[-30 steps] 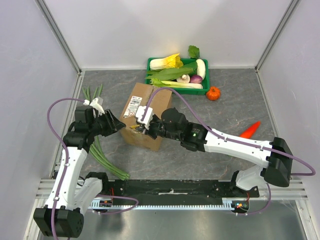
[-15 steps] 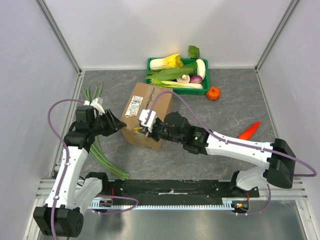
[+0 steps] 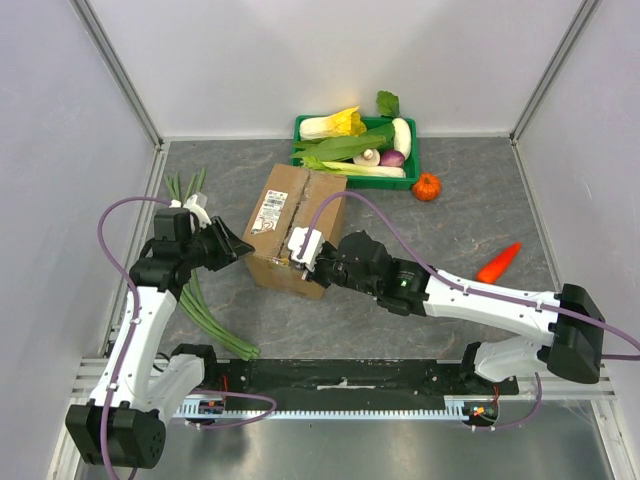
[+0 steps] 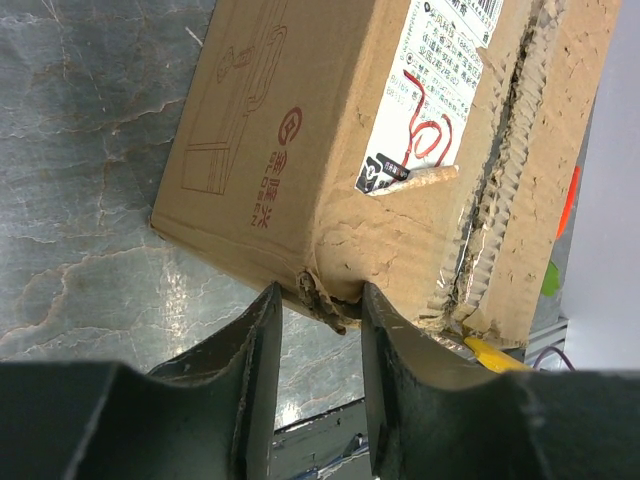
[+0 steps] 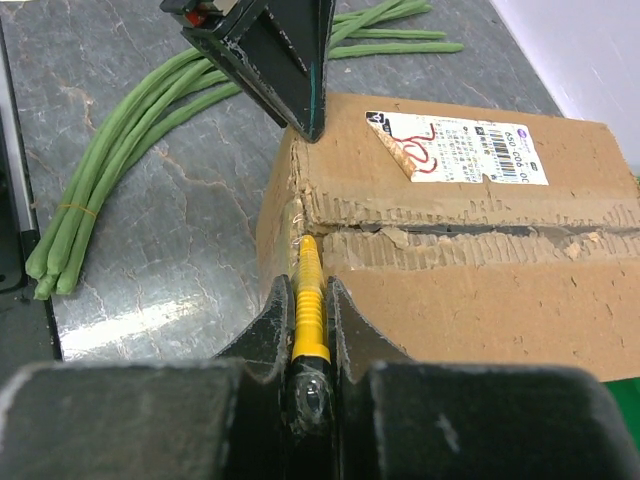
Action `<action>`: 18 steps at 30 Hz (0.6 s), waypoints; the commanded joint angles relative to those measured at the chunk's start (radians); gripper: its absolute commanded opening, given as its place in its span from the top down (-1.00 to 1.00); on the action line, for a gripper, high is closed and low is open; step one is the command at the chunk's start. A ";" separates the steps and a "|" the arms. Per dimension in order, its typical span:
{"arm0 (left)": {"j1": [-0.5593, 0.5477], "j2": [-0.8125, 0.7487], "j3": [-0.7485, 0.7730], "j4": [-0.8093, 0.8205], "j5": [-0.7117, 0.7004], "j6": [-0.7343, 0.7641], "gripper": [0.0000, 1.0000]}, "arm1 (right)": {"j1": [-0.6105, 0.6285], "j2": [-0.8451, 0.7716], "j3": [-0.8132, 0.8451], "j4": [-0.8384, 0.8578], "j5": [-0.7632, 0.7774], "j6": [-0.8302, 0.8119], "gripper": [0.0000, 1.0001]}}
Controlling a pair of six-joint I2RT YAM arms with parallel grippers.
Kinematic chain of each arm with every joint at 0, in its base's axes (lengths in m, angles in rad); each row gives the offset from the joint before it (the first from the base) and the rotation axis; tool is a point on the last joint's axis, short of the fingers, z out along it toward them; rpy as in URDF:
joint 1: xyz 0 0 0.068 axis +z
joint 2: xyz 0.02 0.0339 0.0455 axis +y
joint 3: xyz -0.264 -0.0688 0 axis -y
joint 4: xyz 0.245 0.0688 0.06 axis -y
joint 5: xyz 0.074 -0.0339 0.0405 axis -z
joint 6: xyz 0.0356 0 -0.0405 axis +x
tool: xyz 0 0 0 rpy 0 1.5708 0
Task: Unpack the express box
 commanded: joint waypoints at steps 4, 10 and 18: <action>0.011 0.049 -0.024 -0.087 -0.197 0.044 0.97 | -0.001 -0.036 -0.008 -0.150 0.064 -0.047 1.00; 0.011 0.054 -0.018 -0.087 -0.198 0.051 0.97 | -0.001 -0.063 -0.001 -0.195 0.088 -0.055 1.00; 0.011 0.043 0.005 -0.080 -0.152 0.059 0.96 | 0.000 -0.122 0.056 -0.282 0.111 -0.033 1.00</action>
